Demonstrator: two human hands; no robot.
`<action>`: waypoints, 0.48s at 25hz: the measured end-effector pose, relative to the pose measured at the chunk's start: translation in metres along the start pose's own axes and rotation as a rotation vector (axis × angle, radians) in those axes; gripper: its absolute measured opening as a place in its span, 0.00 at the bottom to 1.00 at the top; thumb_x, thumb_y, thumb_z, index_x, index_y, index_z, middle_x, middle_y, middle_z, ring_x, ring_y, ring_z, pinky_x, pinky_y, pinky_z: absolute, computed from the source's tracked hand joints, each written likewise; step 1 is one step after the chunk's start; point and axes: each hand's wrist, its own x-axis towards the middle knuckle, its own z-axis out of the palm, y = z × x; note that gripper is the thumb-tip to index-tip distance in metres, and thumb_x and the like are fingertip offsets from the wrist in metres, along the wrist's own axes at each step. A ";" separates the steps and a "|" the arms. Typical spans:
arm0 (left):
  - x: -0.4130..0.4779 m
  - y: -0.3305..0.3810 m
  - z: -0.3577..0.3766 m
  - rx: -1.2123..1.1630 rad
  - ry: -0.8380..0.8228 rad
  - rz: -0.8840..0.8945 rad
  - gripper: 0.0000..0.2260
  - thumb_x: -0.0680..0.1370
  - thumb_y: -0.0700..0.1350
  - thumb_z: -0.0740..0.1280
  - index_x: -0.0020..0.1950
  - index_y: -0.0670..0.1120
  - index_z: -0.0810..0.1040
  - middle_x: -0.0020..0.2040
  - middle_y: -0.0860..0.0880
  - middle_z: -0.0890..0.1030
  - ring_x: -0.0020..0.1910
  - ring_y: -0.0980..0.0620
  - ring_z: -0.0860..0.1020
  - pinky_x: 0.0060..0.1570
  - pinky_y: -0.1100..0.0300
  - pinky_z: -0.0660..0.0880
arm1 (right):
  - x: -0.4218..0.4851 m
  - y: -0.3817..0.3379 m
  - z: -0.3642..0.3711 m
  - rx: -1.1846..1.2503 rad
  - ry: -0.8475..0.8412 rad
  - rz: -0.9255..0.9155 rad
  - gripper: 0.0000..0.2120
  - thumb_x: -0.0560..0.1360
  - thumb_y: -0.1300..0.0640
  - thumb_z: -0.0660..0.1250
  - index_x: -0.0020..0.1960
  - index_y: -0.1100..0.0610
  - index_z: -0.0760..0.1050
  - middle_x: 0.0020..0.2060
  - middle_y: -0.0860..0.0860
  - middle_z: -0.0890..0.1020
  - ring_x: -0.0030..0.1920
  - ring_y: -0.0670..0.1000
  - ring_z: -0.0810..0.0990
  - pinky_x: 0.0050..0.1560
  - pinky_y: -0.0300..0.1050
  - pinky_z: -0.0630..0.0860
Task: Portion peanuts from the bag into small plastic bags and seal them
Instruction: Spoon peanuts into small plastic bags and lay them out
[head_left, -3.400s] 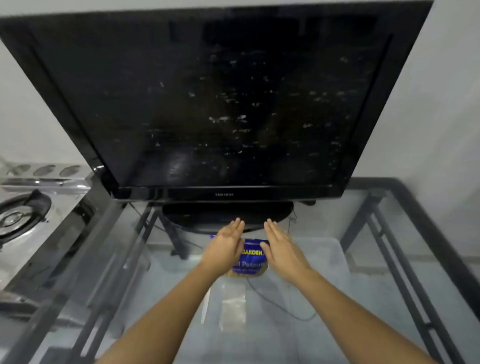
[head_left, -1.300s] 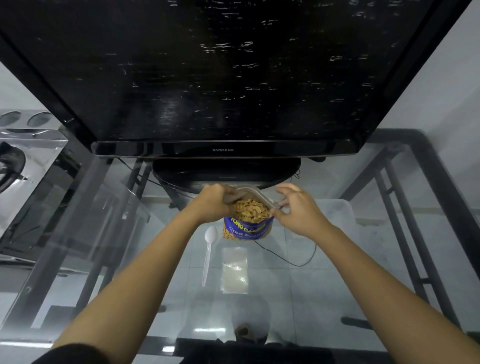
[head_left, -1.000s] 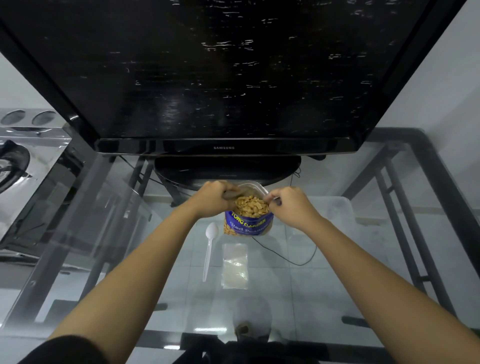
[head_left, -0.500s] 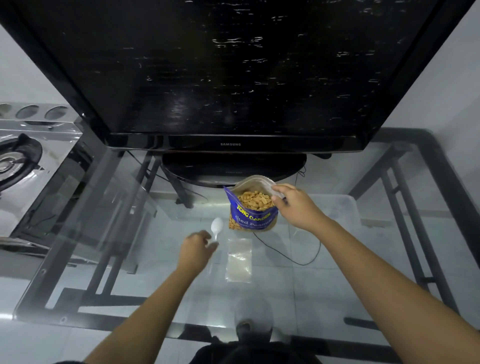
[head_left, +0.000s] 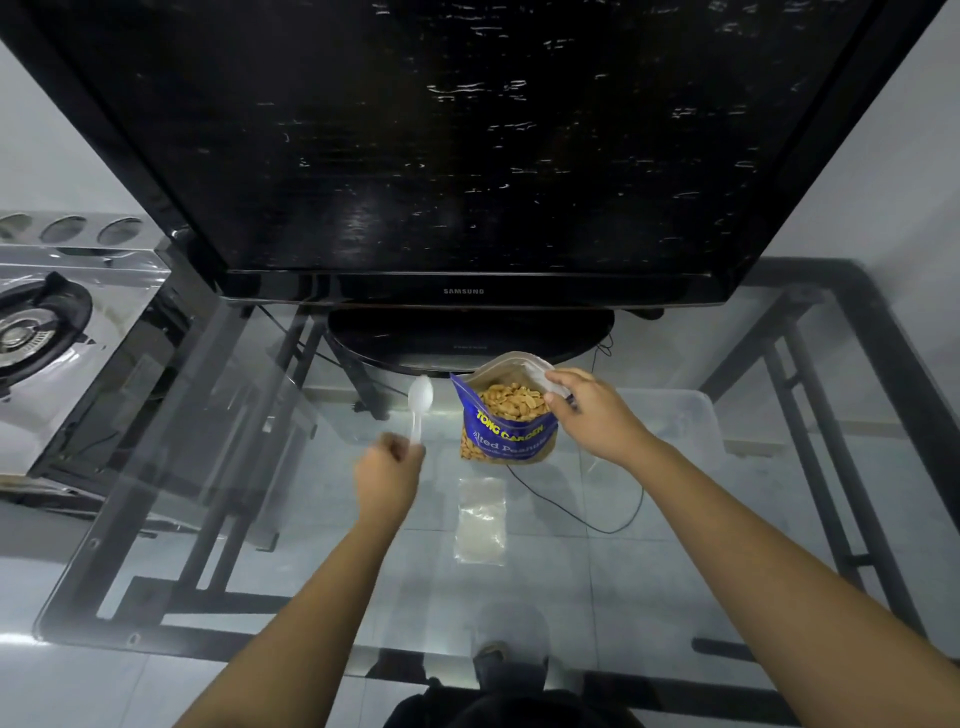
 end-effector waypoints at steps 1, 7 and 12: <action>0.006 0.015 -0.011 -0.203 0.030 0.002 0.04 0.75 0.42 0.64 0.42 0.42 0.76 0.34 0.46 0.76 0.36 0.46 0.75 0.37 0.57 0.71 | 0.000 0.000 0.000 0.004 -0.003 0.002 0.20 0.79 0.54 0.58 0.70 0.58 0.64 0.68 0.52 0.69 0.64 0.51 0.70 0.48 0.34 0.68; 0.012 0.087 -0.054 -0.523 -0.184 0.261 0.08 0.72 0.40 0.71 0.50 0.47 0.78 0.35 0.50 0.80 0.33 0.58 0.78 0.32 0.69 0.73 | 0.000 -0.001 0.002 0.033 -0.001 0.030 0.21 0.79 0.53 0.59 0.71 0.57 0.64 0.68 0.52 0.69 0.61 0.51 0.72 0.41 0.29 0.68; 0.012 0.103 -0.034 -0.233 0.008 0.482 0.09 0.76 0.46 0.67 0.39 0.42 0.77 0.29 0.53 0.77 0.28 0.60 0.76 0.33 0.74 0.69 | 0.000 -0.001 0.002 0.052 -0.004 0.036 0.21 0.79 0.54 0.58 0.71 0.57 0.64 0.68 0.52 0.68 0.62 0.51 0.72 0.43 0.30 0.68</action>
